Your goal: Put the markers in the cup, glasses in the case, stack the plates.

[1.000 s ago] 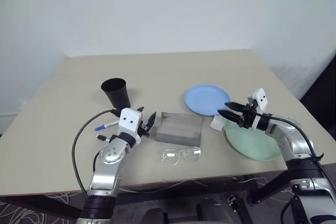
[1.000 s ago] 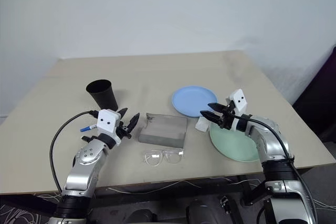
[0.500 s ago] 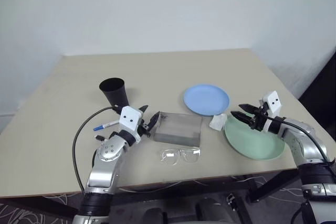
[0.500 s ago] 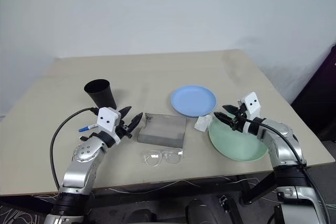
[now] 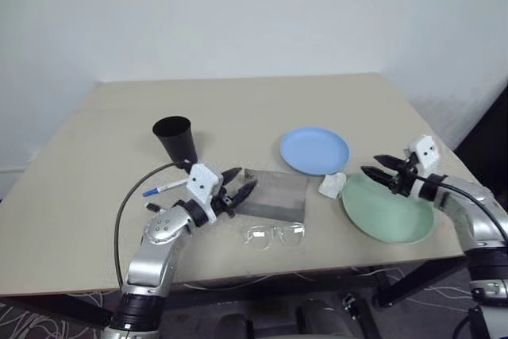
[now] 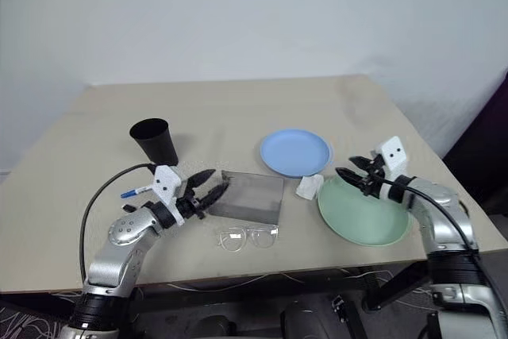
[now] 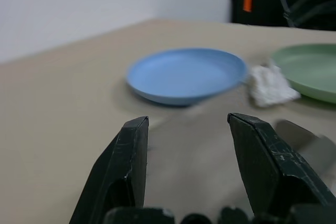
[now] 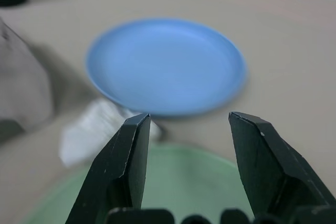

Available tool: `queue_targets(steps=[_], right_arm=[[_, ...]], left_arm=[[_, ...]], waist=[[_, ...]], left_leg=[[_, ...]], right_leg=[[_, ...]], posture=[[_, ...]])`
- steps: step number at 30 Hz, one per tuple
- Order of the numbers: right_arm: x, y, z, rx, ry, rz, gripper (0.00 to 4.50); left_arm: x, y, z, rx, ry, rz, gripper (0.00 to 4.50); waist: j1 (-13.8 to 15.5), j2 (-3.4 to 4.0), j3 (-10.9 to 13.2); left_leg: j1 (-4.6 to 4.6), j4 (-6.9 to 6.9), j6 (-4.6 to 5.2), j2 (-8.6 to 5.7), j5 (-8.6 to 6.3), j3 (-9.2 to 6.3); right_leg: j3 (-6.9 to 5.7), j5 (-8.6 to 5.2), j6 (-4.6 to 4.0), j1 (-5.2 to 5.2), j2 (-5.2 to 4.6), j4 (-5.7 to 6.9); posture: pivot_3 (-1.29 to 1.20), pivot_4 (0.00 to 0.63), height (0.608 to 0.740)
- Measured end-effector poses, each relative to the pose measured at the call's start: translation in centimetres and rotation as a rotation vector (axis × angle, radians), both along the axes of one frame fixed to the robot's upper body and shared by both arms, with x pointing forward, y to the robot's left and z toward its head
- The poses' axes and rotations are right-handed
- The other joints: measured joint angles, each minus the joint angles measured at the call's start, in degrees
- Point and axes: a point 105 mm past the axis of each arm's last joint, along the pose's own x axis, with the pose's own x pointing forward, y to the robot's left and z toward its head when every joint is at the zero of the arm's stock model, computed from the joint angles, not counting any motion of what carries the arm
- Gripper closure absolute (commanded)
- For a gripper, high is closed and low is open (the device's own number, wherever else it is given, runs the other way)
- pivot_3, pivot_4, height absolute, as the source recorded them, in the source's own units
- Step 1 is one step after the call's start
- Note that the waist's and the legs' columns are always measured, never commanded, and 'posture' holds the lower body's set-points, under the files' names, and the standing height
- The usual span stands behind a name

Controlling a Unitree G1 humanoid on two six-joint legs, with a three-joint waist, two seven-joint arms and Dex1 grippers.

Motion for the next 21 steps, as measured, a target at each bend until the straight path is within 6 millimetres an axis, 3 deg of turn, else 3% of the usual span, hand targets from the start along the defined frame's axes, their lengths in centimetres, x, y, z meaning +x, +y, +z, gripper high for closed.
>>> queue_targets(steps=[3, 6, 7, 21], right_arm=[[-0.2, -0.9, -0.6, 0.002, 0.039, -0.014, 1.02], [-0.6, -1.8, -1.2, 0.0, 0.076, -0.03, 0.0], [-0.7, -2.1, -1.2, -0.008, 0.083, -0.037, 0.0], [-1.6, -6.1, -4.4, 0.046, 0.312, -0.229, 0.0]], left_arm=[[-0.2, -1.1, 0.2, -0.01, 0.017, -0.07, 1.4], [-0.9, -2.2, 0.4, -0.015, 0.033, -0.147, 0.37], [-1.0, -2.4, 0.4, -0.015, 0.038, -0.158, 0.05], [-2.2, -4.3, 1.1, -0.027, 0.063, -0.33, 0.05]], waist=[[-0.26, -0.11, 0.08], [-0.34, -0.08, 0.13], [-0.33, -0.08, 0.15], [-0.36, -0.2, 0.26]], left_leg=[[0.01, 0.0, 0.0, 0.01, 0.0, 0.02], [0.02, -0.02, 0.01, -0.01, -0.01, 0.07], [0.02, -0.02, 0.01, -0.01, -0.01, 0.07], [0.03, 0.0, 0.02, -0.03, -0.01, 0.17]], right_leg=[[0.03, 0.0, 0.0, 0.0, 0.01, 0.0], [0.12, 0.0, 0.01, -0.01, 0.02, 0.0], [0.12, -0.01, 0.01, -0.01, 0.02, 0.0], [0.24, -0.01, 0.01, -0.02, 0.02, -0.01]], posture=[[0.0, 0.0, 0.74], [0.0, 0.0, 0.74], [0.0, 0.0, 0.74], [0.0, 0.0, 0.74]])
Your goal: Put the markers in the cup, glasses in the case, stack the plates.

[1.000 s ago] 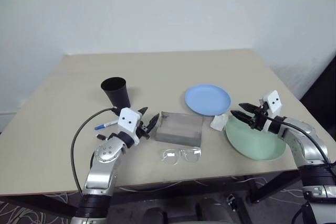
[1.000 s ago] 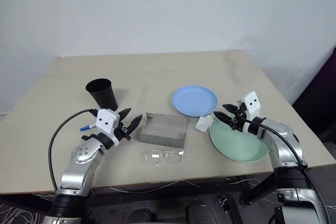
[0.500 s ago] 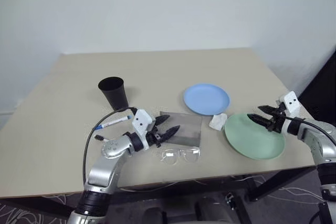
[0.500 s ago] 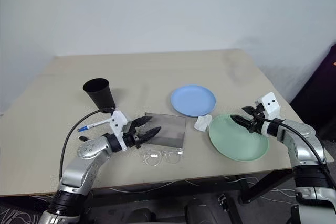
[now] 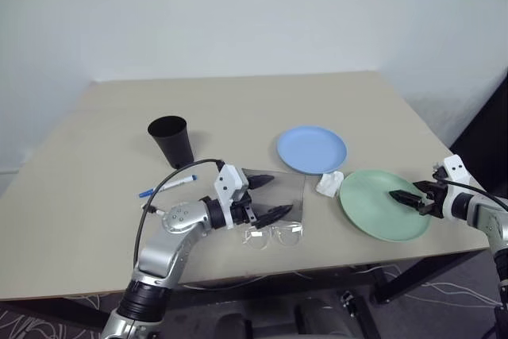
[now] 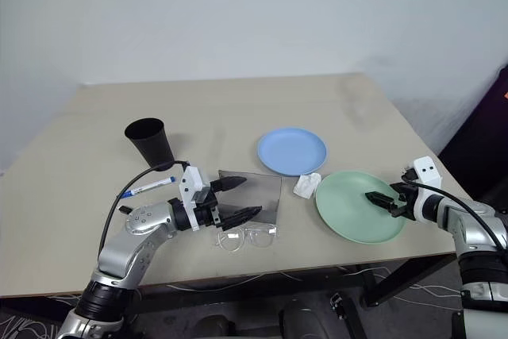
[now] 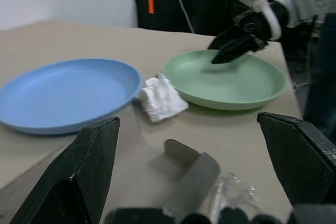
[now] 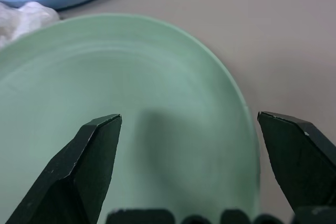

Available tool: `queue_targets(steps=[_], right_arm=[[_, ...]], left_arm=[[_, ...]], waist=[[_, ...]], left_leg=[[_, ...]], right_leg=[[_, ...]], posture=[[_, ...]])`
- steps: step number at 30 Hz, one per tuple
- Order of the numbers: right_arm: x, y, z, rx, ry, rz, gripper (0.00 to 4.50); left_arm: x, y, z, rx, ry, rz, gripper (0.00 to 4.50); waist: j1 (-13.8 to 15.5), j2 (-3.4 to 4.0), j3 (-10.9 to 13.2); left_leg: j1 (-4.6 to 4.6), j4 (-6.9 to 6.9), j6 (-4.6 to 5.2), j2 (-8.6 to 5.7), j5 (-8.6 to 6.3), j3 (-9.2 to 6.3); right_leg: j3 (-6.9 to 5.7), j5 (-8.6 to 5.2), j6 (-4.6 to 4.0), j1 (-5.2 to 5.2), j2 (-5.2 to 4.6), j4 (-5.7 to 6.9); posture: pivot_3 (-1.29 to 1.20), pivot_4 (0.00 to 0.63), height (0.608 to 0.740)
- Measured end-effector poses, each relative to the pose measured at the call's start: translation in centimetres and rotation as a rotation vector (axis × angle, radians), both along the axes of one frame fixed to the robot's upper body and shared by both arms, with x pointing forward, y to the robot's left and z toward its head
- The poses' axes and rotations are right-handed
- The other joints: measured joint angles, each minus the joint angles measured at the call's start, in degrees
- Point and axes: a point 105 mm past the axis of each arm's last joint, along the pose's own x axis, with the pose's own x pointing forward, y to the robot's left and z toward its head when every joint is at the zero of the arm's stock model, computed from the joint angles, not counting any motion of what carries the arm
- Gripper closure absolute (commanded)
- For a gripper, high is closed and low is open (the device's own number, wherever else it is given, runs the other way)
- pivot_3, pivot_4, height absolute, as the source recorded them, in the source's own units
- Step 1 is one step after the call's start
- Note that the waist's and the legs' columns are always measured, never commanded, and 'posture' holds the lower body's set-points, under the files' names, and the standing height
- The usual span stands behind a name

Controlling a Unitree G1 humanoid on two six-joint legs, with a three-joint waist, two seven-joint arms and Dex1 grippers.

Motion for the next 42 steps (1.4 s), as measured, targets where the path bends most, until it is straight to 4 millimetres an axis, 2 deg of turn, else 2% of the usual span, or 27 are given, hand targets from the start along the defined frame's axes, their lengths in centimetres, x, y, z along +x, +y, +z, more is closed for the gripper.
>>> queue_targets(steps=[5, 10, 13, 19, 28, 34, 42], right_arm=[[1.0, -0.9, 0.2, 0.016, 0.012, -0.062, 0.0], [1.2, -1.5, -0.3, 0.033, 0.038, -0.095, 0.0], [1.1, -1.7, -0.6, 0.038, 0.051, -0.104, 0.59], [1.0, -1.8, -0.9, 0.044, 0.057, -0.107, 2.68], [1.4, -1.7, -0.6, 0.033, 0.05, -0.102, 2.68], [1.4, -1.0, -0.8, 0.071, 0.052, -0.071, 4.49], [1.8, -0.6, -0.5, 0.097, 0.043, -0.057, 4.49]], left_arm=[[-0.1, -0.3, 0.0, 0.002, -0.001, -0.013, 0.05], [0.0, -0.3, 0.1, 0.007, -0.009, -0.013, 0.05], [0.0, -0.3, 0.1, 0.009, -0.013, -0.011, 0.02], [-0.2, -0.3, -0.2, 0.01, -0.005, -0.005, 0.02], [-0.1, -0.2, -0.5, 0.024, -0.013, 0.002, 0.02], [0.0, -0.3, -0.7, 0.026, -0.013, 0.001, 0.02], [-0.1, -0.5, -0.9, 0.034, -0.016, -0.006, 0.02]], waist=[[0.01, -0.02, 0.02], [0.01, -0.02, 0.02], [0.01, -0.02, 0.02], [0.0, -0.02, 0.02], [0.0, -0.01, 0.02], [-0.05, -0.03, 0.01], [-1.26, -0.07, 0.01]], left_leg=[[0.01, 0.02, 0.0, -0.01, 0.0, 0.01], [-0.01, -0.01, 0.02, -0.01, -0.01, 0.0], [-0.01, -0.01, 0.03, -0.01, -0.02, 0.0], [0.0, 0.0, 0.03, -0.01, -0.01, 0.02], [0.0, 0.0, 0.03, -0.02, -0.01, 0.03], [0.04, 0.0, 0.03, -0.02, -0.01, 0.05], [0.07, 0.18, 0.07, -0.07, 0.01, 0.02]], right_leg=[[0.03, 0.0, 0.0, 0.02, 0.01, 0.0], [0.04, -0.01, 0.02, 0.02, 0.01, -0.03], [0.05, -0.01, 0.02, 0.03, 0.02, -0.05], [0.08, -0.01, 0.02, 0.04, 0.02, -0.04], [0.1, -0.01, 0.02, 0.04, 0.02, -0.04], [0.12, -0.01, 0.02, 0.08, 0.03, -0.05], [0.19, -0.01, 0.02, 0.21, 0.02, -0.04]], posture=[[0.0, 0.0, 0.74], [0.0, 0.0, 0.74], [0.0, 0.0, 0.74], [0.0, 0.0, 0.74], [0.0, 0.0, 0.74], [0.0, 0.0, 0.74], [0.0, 0.0, 0.74]])
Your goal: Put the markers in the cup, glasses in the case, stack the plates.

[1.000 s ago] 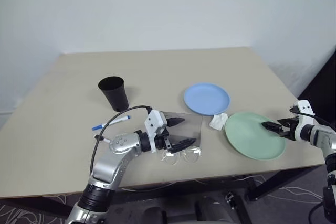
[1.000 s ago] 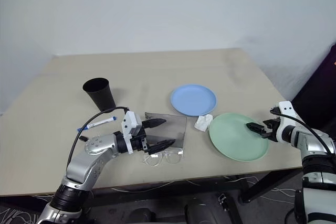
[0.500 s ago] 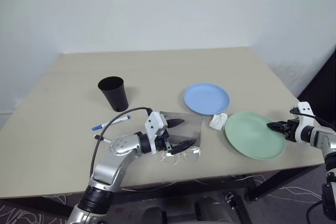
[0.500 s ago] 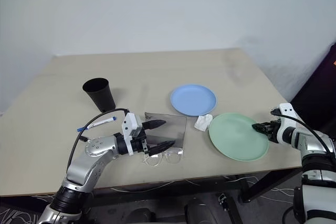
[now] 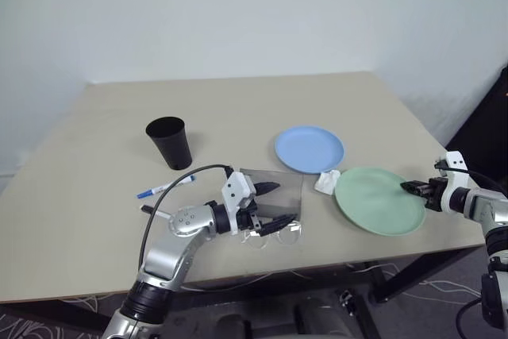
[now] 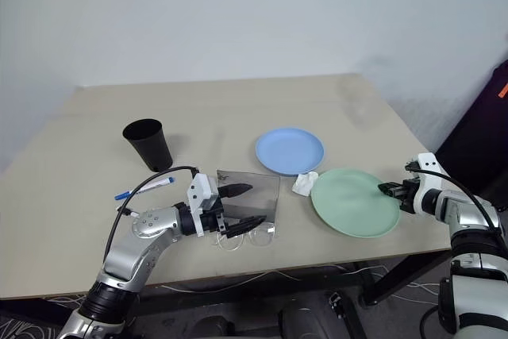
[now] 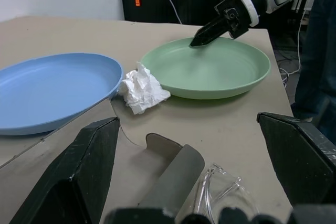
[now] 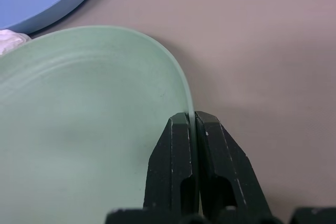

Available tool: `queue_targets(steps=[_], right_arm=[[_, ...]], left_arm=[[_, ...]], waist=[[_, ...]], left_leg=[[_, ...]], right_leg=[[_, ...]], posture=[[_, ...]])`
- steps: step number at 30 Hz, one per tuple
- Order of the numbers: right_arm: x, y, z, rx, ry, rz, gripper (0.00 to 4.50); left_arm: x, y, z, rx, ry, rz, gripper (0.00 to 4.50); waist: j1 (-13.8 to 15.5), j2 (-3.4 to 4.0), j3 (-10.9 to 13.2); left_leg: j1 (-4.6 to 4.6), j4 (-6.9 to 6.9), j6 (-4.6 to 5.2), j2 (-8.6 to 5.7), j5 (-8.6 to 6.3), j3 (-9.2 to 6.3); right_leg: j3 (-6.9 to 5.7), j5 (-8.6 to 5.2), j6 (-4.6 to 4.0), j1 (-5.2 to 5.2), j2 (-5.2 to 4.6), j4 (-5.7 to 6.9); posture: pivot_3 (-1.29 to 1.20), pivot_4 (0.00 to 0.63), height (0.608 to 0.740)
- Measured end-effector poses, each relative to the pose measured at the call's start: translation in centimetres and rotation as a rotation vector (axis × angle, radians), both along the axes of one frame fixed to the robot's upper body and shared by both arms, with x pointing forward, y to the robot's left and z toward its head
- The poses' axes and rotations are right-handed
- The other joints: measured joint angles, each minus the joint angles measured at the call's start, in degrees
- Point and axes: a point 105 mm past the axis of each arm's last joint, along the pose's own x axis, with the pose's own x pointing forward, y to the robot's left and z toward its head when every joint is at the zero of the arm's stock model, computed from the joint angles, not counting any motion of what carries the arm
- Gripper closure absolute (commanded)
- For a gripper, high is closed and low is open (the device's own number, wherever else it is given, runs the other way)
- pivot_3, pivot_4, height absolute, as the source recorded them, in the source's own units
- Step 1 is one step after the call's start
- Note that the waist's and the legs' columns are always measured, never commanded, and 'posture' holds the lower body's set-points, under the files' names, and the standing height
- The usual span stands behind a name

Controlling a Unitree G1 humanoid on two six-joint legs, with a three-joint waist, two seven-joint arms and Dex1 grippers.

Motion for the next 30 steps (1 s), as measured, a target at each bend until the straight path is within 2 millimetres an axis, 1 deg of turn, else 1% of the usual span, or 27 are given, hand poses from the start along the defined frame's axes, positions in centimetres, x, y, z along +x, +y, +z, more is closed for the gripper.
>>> queue_targets(steps=[4, 10, 13, 16, 20, 24, 25, 27, 30], right_arm=[[0.0, 0.5, 0.5, 0.05, -0.004, 0.027, 4.49], [-0.6, 2.1, 1.0, 0.173, 0.013, 0.147, 4.49], [-0.2, 2.8, 1.8, 0.194, 0.0, 0.185, 4.49], [1.3, 4.0, 3.5, 0.196, -0.056, 0.21, 4.49], [3.0, 5.5, 4.8, 0.195, -0.109, 0.206, 4.49], [5.8, 8.1, 6.9, 0.222, -0.171, 0.162, 4.49], [6.2, 8.5, 7.4, 0.224, -0.182, 0.155, 4.49], [7.9, 9.9, 8.6, 0.215, -0.208, 0.118, 4.49], [9.1, 11.3, 9.1, 0.202, -0.224, 0.089, 4.49]], left_arm=[[0.0, 0.0, 0.0, 0.002, -0.006, 0.002, 0.02], [0.1, 0.0, -0.1, 0.003, -0.003, 0.003, 0.02], [0.1, 0.0, -0.2, 0.004, -0.001, 0.002, 0.02], [0.1, -0.1, -0.1, 0.003, -0.002, 0.0, 0.02], [0.1, -0.1, -0.1, 0.002, -0.003, 0.002, 0.02], [0.2, -0.1, -0.1, 0.003, -0.004, 0.007, 0.02], [0.2, -0.1, -0.1, 0.002, -0.004, 0.007, 0.02], [0.3, 0.0, -0.1, 0.005, -0.006, 0.013, 0.02], [0.3, -0.1, 0.0, 0.001, -0.009, 0.014, 0.02]], waist=[[-0.27, 0.0, 0.0], [-0.31, 0.04, 0.02], [-0.37, 0.05, 0.02], [-0.87, 0.07, 0.03], [-1.3, 0.07, 0.03], [-1.6, 0.2, 0.12], [-1.59, 0.22, 0.13], [-1.63, 0.23, 0.13], [-1.56, 0.23, 0.12]], left_leg=[[-0.01, -0.08, 0.0, 0.0, 0.0, -0.03], [-0.01, -0.24, 0.01, 0.0, -0.01, -0.08], [-0.01, -0.2, 0.01, -0.01, -0.01, -0.06], [-0.01, -0.16, 0.01, -0.02, 0.0, -0.09], [-0.03, -0.18, 0.01, -0.02, -0.01, -0.12], [-0.08, -0.22, 0.01, -0.02, 0.0, -0.16], [-0.09, -0.23, 0.01, -0.02, 0.0, -0.17], [-0.08, -0.25, 0.01, -0.02, 0.0, -0.19], [-0.11, -0.28, 0.01, -0.03, -0.01, -0.25]], right_leg=[[0.0, 0.0, 0.0, -0.02, 0.01, 0.0], [-0.02, 0.0, 0.04, -0.07, 0.03, 0.01], [0.0, 0.0, 0.03, -0.07, 0.03, 0.01], [0.0, 0.0, 0.03, -0.05, 0.02, 0.03], [0.0, 0.0, 0.04, -0.07, 0.03, 0.05], [-0.01, 0.07, 0.15, -0.15, 0.03, 0.09], [-0.01, 0.07, 0.16, -0.15, 0.03, 0.09], [-0.03, 0.07, 0.16, -0.16, 0.03, 0.1], [-0.06, 0.05, 0.23, -0.16, 0.03, 0.09]], posture=[[0.0, 0.0, 0.74], [0.0, 0.0, 0.74], [0.0, 0.0, 0.74], [0.0, 0.0, 0.74], [0.0, 0.0, 0.74], [0.0, 0.0, 0.74], [0.0, 0.0, 0.74], [0.0, 0.0, 0.74], [0.0, 0.0, 0.74]])
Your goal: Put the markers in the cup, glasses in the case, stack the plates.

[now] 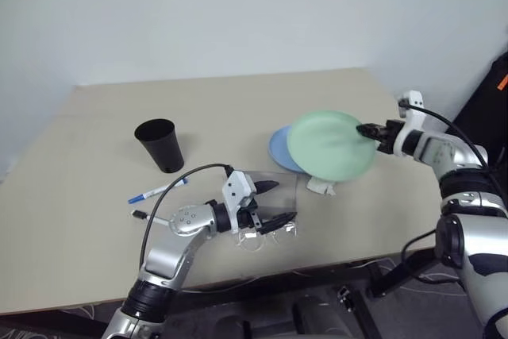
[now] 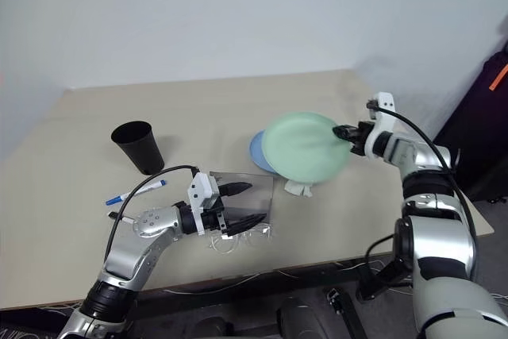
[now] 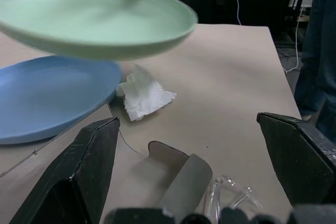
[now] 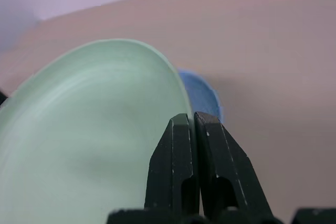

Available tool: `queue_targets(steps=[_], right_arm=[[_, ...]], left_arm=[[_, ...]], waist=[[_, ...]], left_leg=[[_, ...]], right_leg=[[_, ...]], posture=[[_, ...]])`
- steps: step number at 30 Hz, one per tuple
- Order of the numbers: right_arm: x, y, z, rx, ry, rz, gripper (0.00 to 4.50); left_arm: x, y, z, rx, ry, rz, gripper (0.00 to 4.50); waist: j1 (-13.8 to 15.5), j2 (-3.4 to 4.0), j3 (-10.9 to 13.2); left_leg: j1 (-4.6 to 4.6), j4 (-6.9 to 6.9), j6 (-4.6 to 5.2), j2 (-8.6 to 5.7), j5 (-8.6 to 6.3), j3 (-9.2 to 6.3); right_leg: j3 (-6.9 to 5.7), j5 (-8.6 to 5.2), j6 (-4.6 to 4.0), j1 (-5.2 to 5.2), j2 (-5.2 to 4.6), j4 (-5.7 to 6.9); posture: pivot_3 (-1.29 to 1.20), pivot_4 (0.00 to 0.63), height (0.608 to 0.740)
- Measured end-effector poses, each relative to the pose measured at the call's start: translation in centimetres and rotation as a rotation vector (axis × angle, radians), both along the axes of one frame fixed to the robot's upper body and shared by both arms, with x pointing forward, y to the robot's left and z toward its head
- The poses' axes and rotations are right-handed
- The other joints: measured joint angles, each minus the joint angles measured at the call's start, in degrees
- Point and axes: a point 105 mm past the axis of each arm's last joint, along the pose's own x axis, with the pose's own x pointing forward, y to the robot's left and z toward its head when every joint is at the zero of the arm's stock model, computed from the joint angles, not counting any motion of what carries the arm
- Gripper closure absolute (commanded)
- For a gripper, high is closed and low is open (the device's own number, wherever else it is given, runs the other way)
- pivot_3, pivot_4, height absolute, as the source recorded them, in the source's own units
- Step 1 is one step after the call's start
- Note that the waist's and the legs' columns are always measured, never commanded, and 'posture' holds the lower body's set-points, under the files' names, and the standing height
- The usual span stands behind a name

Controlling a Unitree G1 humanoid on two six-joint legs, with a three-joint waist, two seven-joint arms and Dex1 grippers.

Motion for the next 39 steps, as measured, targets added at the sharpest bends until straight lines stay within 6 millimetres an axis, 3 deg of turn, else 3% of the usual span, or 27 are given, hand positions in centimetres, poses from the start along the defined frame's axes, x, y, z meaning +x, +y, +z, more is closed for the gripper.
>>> queue_targets(steps=[3, 6, 12, 20, 25, 31, 36, 39], right_arm=[[0.9, 0.8, -0.8, -0.064, 0.009, -0.05, 4.49], [1.5, 1.4, -1.7, -0.104, 0.014, -0.09, 3.79], [1.7, 1.3, -1.9, -0.054, 0.009, -0.134, 1.74], [0.9, 0.7, -1.5, -0.033, -0.016, -0.03, 1.74], [-2.2, 0.4, -3.7, -0.09, 0.026, 0.205, 1.74], [-6.4, 2.2, -6.5, -0.143, 0.073, 0.449, 1.74], [-7.0, 3.4, -5.6, -0.186, 0.018, 0.512, 1.74], [-7.0, 3.8, -6.2, -0.224, 0.013, 0.514, 1.74]], left_arm=[[0.1, 0.0, 0.0, -0.002, -0.002, 0.002, 0.02], [0.1, -0.1, 0.1, -0.004, -0.004, 0.007, 0.02], [0.2, 0.1, 0.0, -0.002, 0.0, 0.023, 0.02], [0.1, 0.4, -0.2, 0.01, 0.001, 0.032, 0.02], [0.2, 0.6, -0.1, 0.018, -0.003, 0.035, 0.02], [0.4, 0.9, 0.0, 0.023, -0.009, 0.036, 0.02], [0.7, 1.3, 0.2, 0.021, -0.017, 0.047, 0.02], [0.7, 1.3, 0.2, 0.021, -0.016, 0.045, 0.02]], waist=[[0.19, 0.01, 0.0], [0.21, 0.02, 0.0], [0.21, 0.03, 0.0], [0.19, 0.05, -0.01], [0.29, 0.05, -0.01], [0.2, 0.13, 0.0], [0.25, 0.14, 0.0], [0.28, 0.12, 0.0]], left_leg=[[-0.08, -0.01, 0.02, -0.04, -0.01, -0.01], [-0.18, -0.02, 0.05, -0.05, -0.04, -0.02], [-0.23, -0.02, 0.07, -0.05, -0.04, -0.04], [-0.19, -0.01, 0.07, -0.05, -0.04, -0.04], [-0.19, 0.0, 0.07, -0.06, -0.05, -0.07], [-0.09, 0.05, 0.07, -0.06, -0.04, -0.03], [0.0, 0.14, 0.07, -0.07, -0.04, -0.05], [0.0, 0.13, 0.07, -0.09, -0.04, -0.05]], right_leg=[[0.01, -0.03, 0.07, -0.05, -0.03, -0.01], [0.01, -0.04, 0.1, -0.12, -0.05, -0.02], [0.01, -0.05, 0.12, -0.16, -0.05, -0.01], [0.01, -0.05, 0.12, -0.15, -0.04, 0.03], [-0.02, -0.07, 0.16, -0.11, -0.04, 0.03], [0.0, -0.07, 0.16, -0.12, -0.03, 0.17], [-0.01, -0.08, 0.14, 0.03, -0.03, 0.17], [0.0, -0.08, 0.14, 0.05, -0.04, 0.12]], posture=[[0.0, 0.0, 0.74], [0.0, 0.0, 0.74], [0.0, 0.0, 0.74], [0.0, 0.0, 0.74], [0.0, 0.0, 0.74], [0.0, 0.0, 0.74], [0.0, 0.0, 0.74], [0.0, 0.0, 0.74]])
